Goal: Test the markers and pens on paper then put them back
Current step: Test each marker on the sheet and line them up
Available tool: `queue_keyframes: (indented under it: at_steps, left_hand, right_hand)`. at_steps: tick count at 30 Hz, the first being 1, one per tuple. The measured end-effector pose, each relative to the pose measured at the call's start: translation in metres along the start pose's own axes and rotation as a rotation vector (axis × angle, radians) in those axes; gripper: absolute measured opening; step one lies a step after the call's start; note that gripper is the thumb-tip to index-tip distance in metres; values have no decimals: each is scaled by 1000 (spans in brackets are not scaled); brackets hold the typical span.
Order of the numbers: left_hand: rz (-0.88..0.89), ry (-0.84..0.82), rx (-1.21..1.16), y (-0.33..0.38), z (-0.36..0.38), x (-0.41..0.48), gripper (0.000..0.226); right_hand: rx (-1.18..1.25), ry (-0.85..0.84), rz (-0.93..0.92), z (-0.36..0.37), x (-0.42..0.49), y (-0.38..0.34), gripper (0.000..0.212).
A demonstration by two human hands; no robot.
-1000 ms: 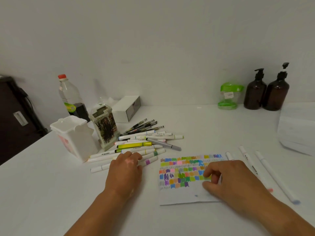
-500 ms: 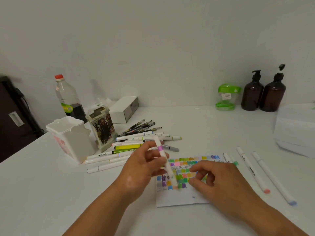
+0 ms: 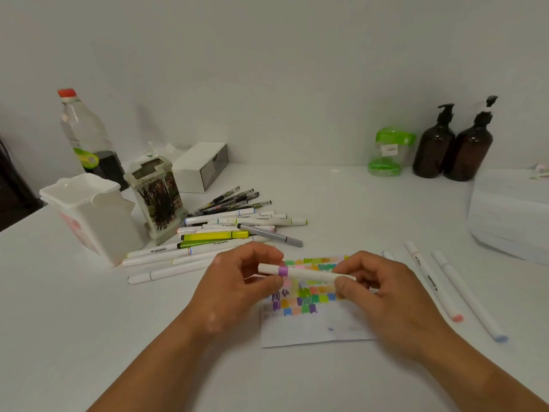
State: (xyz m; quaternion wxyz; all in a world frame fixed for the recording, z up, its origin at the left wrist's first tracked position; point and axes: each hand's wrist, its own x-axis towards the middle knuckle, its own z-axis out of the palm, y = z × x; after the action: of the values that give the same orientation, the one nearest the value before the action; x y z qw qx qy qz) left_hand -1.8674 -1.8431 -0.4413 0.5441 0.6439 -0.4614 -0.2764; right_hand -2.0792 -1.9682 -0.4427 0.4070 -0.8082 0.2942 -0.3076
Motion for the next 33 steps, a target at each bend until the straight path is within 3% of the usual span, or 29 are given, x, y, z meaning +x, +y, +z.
queue_keyframes:
  at_steps: [2, 7, 10, 15, 20, 23, 26, 28, 33]
  left_hand:
    - [58, -5, 249, 0, 4, -6, 24]
    - [236, -60, 541, 4, 20, -13, 23]
    - [279, -118, 580, 9, 23, -15, 23]
    - [342, -207, 559, 16, 25, -18, 31]
    - [392, -193, 514, 17, 28, -19, 30]
    - [346, -146, 558, 12, 32, -19, 33]
    - [173, -123, 711, 3, 32, -17, 54]
    - [130, -137, 778, -3, 30, -16, 61]
    - [136, -164, 833, -8, 29, -16, 62]
  right_hand:
    - [77, 5, 22, 0, 1, -1, 23]
    - [239, -26, 37, 1, 0, -7, 23]
    - [380, -52, 58, 2, -1, -14, 10]
    - [436, -165, 59, 9, -6, -17, 13]
    - [419, -184, 10, 11, -8, -18, 18]
    - [424, -126, 15, 10, -6, -17, 18]
    - [564, -8, 132, 8, -1, -11, 7]
    - [564, -5, 203, 7, -1, -9, 12]
    - [251, -105, 239, 14, -5, -8, 13]
